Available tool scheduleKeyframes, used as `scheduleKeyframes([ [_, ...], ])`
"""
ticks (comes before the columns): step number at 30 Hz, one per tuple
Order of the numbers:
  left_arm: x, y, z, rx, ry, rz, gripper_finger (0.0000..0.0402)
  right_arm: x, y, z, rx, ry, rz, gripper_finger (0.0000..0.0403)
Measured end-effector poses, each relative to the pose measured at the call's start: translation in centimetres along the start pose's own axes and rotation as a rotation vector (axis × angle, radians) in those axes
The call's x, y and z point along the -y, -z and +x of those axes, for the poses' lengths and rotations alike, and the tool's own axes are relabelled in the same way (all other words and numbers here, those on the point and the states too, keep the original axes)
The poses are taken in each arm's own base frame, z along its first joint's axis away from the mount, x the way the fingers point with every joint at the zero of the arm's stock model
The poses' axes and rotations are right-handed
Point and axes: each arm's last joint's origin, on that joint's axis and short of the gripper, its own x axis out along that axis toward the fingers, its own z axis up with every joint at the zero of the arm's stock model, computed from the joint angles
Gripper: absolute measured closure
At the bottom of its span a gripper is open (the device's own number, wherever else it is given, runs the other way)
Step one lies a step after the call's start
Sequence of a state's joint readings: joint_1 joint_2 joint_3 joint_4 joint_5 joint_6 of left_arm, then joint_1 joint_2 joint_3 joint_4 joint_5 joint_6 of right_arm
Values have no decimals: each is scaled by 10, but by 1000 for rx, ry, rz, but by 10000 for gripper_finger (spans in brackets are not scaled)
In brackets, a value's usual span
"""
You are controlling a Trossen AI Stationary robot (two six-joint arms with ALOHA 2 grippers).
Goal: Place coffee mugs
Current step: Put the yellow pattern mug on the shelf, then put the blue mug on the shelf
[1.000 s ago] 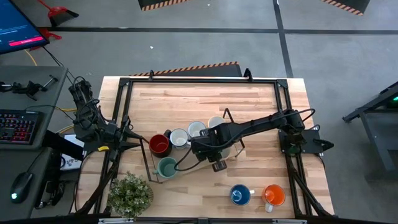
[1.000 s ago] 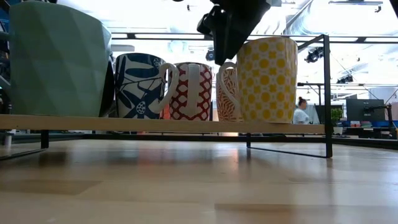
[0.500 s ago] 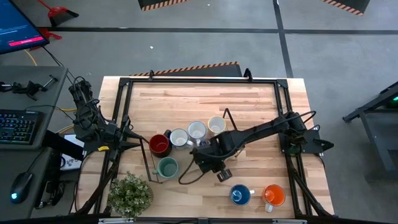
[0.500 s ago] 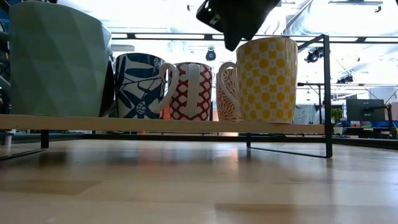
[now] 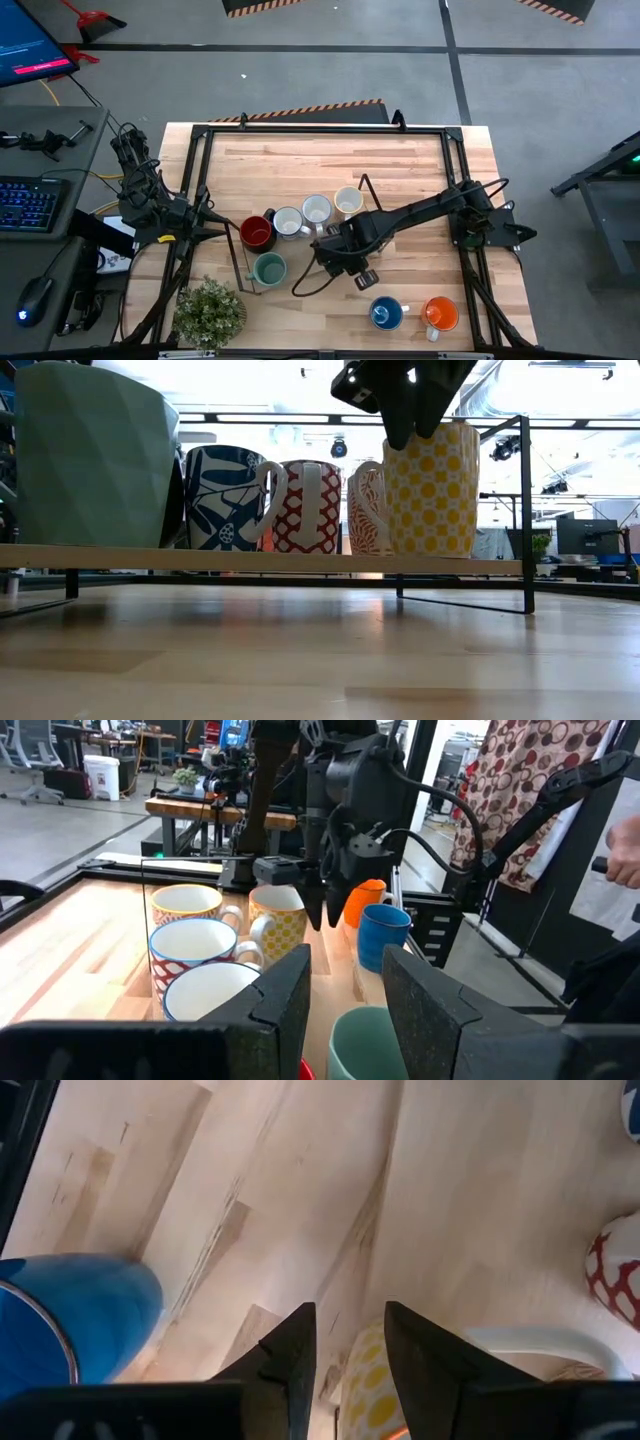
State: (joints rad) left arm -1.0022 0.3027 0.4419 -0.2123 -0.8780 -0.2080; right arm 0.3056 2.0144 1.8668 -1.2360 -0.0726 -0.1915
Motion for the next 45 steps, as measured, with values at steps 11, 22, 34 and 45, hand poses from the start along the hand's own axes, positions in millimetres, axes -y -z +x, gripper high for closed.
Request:
scheduleKeyframes([
  [11, 0, 0, 0, 0, 0, 0, 284, 10, 6, -1, -41, 4, 28, 293],
  [22, 0, 0, 0, 0, 0, 0, 284, 12, 9, -1, -67, 5, 37, 293],
  [34, 0, 0, 0, 0, 0, 0, 284, 17, 12, -2, -80, 6, 81, 293],
  [45, 0, 0, 0, -3, 0, 4, 284, 11, -22, -53, 272, 4, -25, 293],
])
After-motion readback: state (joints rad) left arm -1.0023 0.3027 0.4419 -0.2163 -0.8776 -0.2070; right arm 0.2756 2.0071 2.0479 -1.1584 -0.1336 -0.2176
